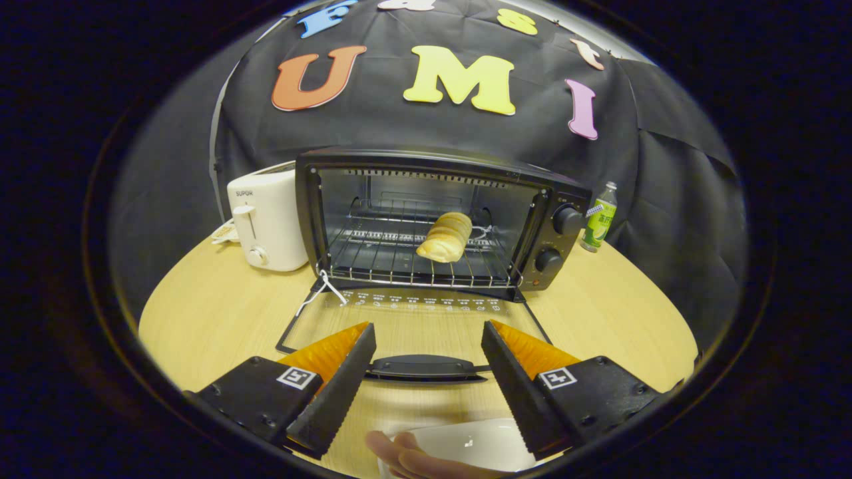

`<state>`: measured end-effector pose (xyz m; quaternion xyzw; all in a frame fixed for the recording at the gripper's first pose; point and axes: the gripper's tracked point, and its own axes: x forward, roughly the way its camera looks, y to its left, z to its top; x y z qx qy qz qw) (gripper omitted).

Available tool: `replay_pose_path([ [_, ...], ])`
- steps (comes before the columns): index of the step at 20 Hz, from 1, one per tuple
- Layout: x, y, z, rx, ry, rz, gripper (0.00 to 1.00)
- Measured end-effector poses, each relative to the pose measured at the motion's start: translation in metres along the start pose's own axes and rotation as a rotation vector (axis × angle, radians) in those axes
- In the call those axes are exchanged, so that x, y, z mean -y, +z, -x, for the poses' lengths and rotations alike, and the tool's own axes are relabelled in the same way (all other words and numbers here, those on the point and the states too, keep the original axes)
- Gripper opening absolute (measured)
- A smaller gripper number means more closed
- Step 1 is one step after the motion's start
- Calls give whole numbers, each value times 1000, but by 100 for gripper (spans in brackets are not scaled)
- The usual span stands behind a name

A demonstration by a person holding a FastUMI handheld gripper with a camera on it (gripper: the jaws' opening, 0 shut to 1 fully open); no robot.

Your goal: Open the toaster oven, put the food inside, and close the toaster oven door.

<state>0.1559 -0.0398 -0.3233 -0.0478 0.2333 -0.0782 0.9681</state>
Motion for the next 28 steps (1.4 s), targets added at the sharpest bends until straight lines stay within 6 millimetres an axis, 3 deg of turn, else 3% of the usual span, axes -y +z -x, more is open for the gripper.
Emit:
replay_pose_path([
  [7,-13,-41,19,-120,29,-18,100],
  [10,-19,-62,17,-212,47,-60,100],
  [13,-17,-52,4,-188,33,-53,100],
  [19,-18,-43,10,-153,25,-59,100],
  [23,-16,-18,24,-40,14,-44,100],
  [25,-14,12,30,70,-3,-4,100],
  [28,-9,77,46,307,-38,74,100],
])
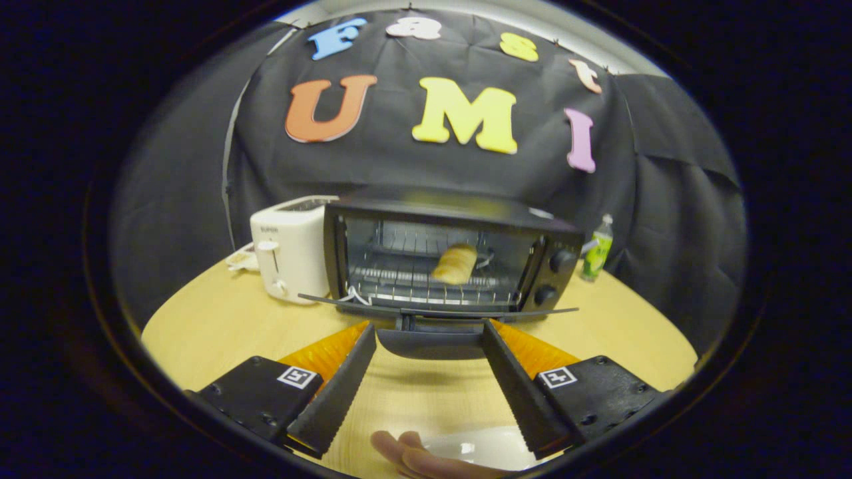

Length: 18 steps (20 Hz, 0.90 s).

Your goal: Open the toaster oven, put the food inside, and close the toaster oven door.

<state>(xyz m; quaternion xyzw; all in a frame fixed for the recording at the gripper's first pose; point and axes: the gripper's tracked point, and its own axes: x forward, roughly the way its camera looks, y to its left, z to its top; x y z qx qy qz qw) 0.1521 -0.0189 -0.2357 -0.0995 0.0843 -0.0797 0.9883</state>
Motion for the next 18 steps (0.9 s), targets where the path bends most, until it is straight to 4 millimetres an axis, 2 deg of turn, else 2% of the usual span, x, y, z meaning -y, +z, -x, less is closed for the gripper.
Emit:
replay_pose_path([
  [1,-1,24,7,81,2,17,100],
  [3,-14,59,19,190,37,42,100],
  [6,-18,71,47,228,68,50,100],
  [9,-13,85,75,221,60,29,100],
  [14,-1,105,128,151,67,-45,100],
  [18,16,128,171,154,82,-100,100],
])
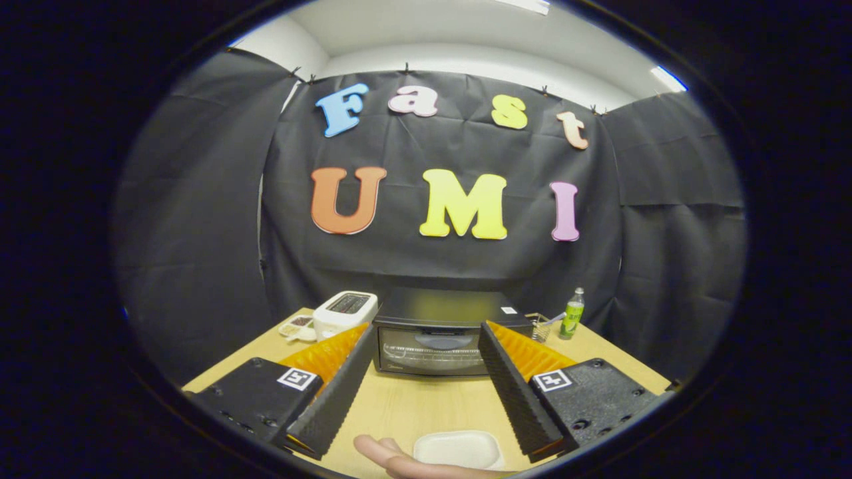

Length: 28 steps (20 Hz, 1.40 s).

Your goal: Open the toaster oven, put the food inside, and close the toaster oven door.

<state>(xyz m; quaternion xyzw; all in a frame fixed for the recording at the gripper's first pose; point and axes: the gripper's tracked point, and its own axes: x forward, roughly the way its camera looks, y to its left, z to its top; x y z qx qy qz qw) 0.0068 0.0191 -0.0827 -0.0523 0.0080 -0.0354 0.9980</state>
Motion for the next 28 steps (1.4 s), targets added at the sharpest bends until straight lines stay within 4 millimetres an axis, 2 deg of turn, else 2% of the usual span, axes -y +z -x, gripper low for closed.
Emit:
replay_pose_path([
  [5,24,27,43,22,7,-18,100],
  [7,43,40,56,61,-20,-35,100],
  [13,50,38,105,73,68,-76,100],
  [16,76,34,124,112,61,-90,100],
  [20,108,16,132,103,21,-117,100],
  [22,120,15,133,109,8,-127,100],
  [25,126,10,132,108,2,-112,100],
  [28,121,2,131,101,15,-78,100],
])
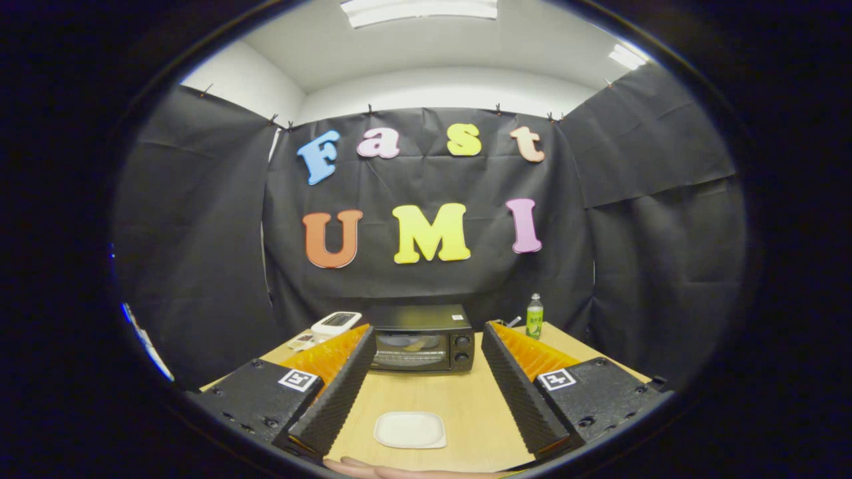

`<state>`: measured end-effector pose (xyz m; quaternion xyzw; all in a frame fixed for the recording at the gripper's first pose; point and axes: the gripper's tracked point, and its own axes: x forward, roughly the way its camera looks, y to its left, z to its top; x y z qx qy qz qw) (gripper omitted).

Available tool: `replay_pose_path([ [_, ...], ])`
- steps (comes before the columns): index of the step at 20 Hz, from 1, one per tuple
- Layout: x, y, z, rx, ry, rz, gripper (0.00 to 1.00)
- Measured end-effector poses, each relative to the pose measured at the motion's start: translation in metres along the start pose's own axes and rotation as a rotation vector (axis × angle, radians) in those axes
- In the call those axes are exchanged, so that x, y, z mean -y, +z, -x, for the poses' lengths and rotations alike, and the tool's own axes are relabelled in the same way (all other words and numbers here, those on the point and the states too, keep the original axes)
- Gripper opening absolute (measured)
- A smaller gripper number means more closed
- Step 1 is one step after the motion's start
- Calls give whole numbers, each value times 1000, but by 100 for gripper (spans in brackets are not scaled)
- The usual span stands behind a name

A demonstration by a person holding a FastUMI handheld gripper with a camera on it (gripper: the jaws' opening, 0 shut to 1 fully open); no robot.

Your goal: Open the toaster oven, put the food inside, and close the toaster oven door.

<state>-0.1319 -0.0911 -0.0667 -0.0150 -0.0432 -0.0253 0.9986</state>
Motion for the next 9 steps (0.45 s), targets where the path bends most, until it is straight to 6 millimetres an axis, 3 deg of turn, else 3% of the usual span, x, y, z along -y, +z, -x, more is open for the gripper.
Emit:
replay_pose_path([
  [9,-4,-8,-7,-37,15,8,100],
])
